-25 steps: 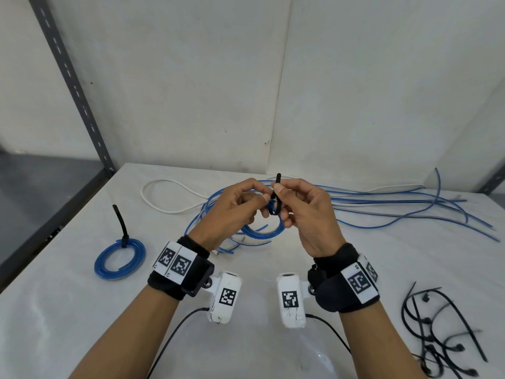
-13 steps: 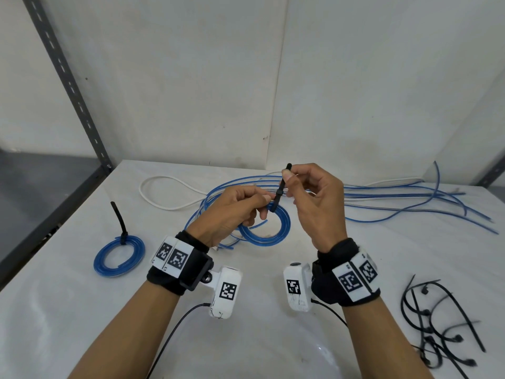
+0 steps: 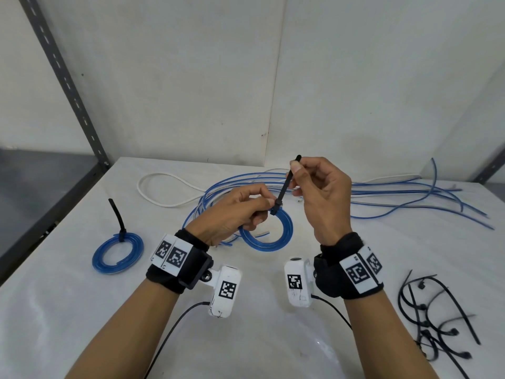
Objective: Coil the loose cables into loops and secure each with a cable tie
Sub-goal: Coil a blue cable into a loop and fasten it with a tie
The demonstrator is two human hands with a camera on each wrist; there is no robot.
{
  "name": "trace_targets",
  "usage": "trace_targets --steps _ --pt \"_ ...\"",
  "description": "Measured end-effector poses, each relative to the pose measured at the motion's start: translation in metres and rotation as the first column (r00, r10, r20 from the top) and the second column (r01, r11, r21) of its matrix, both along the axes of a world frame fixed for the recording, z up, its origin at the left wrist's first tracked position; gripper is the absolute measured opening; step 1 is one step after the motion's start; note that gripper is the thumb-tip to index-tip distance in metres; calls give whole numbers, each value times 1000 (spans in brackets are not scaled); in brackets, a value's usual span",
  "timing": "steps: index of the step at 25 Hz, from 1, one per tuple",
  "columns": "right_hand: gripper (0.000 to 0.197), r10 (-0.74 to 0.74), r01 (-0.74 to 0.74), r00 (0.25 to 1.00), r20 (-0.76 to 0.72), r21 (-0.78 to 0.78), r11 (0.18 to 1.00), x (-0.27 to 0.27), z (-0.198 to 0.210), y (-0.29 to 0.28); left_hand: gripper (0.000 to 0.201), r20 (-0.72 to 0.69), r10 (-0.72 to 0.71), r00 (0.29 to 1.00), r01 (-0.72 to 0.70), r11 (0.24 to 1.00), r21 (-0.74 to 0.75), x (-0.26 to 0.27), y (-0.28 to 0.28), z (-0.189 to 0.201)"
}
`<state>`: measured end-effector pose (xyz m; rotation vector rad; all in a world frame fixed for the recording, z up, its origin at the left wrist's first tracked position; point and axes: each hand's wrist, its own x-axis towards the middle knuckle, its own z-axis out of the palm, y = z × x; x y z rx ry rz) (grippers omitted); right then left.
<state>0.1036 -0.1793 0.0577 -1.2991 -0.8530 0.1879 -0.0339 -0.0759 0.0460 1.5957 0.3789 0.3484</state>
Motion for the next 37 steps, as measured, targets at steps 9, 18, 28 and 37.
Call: trace_targets --steps 9,18,28,37 --pt "7 74 -62 962 -264 51 997 1 5 -2 21 60 36 998 -38 998 41 2 -9 2" --pt "5 58 -48 965 -256 46 998 -2 9 -5 22 68 72 995 -72 997 6 9 -16 0" --pt "5 -8 25 960 -281 58 998 -1 3 -4 30 51 62 997 -60 997 -39 15 -20 -8" --pt "13 71 -58 945 -320 48 997 -6 10 -4 17 40 2 999 -10 979 203 -20 -5 0"
